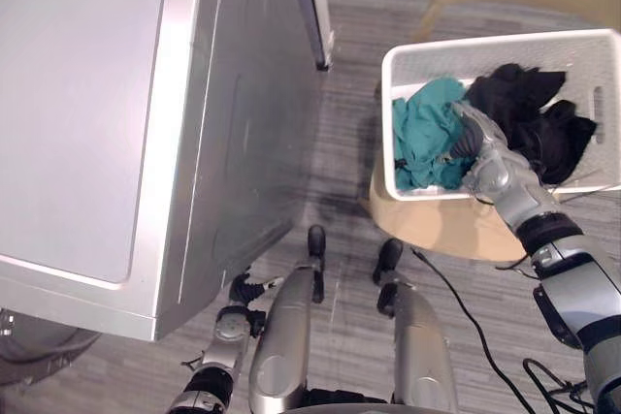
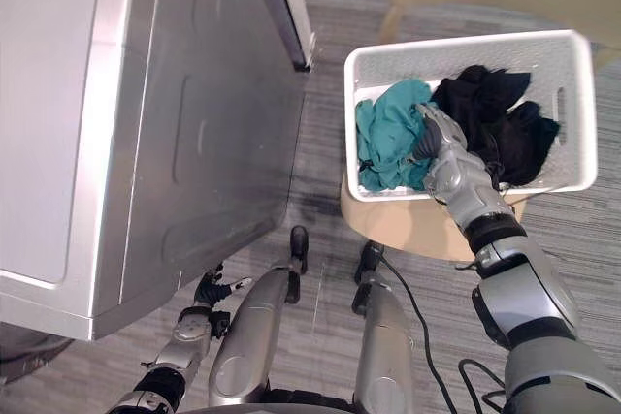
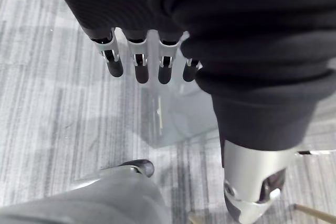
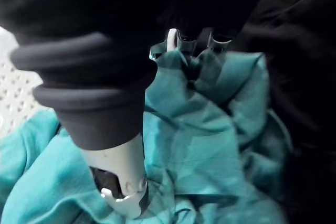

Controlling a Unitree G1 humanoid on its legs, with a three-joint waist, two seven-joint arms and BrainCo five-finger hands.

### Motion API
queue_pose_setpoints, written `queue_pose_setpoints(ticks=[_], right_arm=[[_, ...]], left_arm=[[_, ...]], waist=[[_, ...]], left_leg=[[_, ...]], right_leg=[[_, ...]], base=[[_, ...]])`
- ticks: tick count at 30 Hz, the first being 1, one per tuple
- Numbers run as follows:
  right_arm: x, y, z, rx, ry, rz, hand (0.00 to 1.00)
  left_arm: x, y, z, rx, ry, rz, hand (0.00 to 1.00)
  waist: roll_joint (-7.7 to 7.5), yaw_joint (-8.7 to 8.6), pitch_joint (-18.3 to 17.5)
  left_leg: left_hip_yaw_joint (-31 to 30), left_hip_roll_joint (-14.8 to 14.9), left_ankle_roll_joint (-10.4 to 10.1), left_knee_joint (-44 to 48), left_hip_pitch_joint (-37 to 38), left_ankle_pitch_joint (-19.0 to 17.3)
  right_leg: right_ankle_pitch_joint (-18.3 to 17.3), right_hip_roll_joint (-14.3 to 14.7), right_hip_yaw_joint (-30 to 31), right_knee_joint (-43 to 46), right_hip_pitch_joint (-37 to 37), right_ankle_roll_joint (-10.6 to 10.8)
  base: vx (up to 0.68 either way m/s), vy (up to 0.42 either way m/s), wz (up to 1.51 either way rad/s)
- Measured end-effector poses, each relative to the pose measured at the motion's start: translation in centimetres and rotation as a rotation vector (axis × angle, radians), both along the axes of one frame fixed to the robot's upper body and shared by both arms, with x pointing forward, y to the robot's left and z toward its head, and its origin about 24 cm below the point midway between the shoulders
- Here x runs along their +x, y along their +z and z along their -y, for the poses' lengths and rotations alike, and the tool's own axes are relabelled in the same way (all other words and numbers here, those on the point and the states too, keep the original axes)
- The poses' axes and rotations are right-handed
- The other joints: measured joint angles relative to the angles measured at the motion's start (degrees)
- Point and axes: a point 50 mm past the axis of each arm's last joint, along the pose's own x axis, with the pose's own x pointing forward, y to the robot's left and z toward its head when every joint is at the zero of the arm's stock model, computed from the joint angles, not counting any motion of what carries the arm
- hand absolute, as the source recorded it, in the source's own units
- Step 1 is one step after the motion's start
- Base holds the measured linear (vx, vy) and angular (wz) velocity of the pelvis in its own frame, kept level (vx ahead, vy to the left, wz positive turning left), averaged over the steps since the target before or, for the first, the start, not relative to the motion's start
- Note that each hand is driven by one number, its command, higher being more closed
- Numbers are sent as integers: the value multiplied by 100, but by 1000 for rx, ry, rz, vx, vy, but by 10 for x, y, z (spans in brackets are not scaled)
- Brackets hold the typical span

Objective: Pick up the laundry basket with both hands and put the clothes into the washing machine.

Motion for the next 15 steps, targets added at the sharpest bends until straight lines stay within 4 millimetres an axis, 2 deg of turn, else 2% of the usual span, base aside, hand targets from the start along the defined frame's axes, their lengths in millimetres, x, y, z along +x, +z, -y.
queue_pose_setpoints(ticks=[1, 5, 9, 12, 15], right_arm=[[1, 1, -4, -12, 9, 3, 100], [6, 15, -16, -9, 31, 64, 100], [7, 20, -32, 35, 77, 101, 100], [6, 21, -39, 65, 104, 114, 100], [-4, 10, -47, 189, 132, 132, 100]], left_arm=[[2, 2, 0, -5, 4, 11, 0], [6, 6, 3, -14, 3, 38, 0], [9, 10, 16, -58, -6, 62, 0], [9, 10, 22, -73, -12, 60, 0], [7, 8, 22, -69, -15, 43, 0]], waist=[[-5, 53, 3], [-25, 43, 12], [-33, 28, 9], [-67, 22, -1], [-188, 13, -19]], left_leg=[[-61, 0, -8, -7, -99, 33], [-166, -48, -58, -197, -161, 193], [-159, -54, -92, -383, -78, 323], [-160, -38, -120, -437, -9, 367], [-158, -13, -140, -528, 292, 391]], right_leg=[[-26, -10, -69, 50, -79, -23], [-76, -89, -210, 183, -210, -76], [-86, -102, -218, 206, -213, -92], [-86, -90, -218, 205, -172, -93], [-85, -52, -218, 130, 116, -93]], base=[[-34, -55, 24], [-17, -51, 23], [-21, -45, 4], [-21, -43, -1], [-7, -41, -3]])
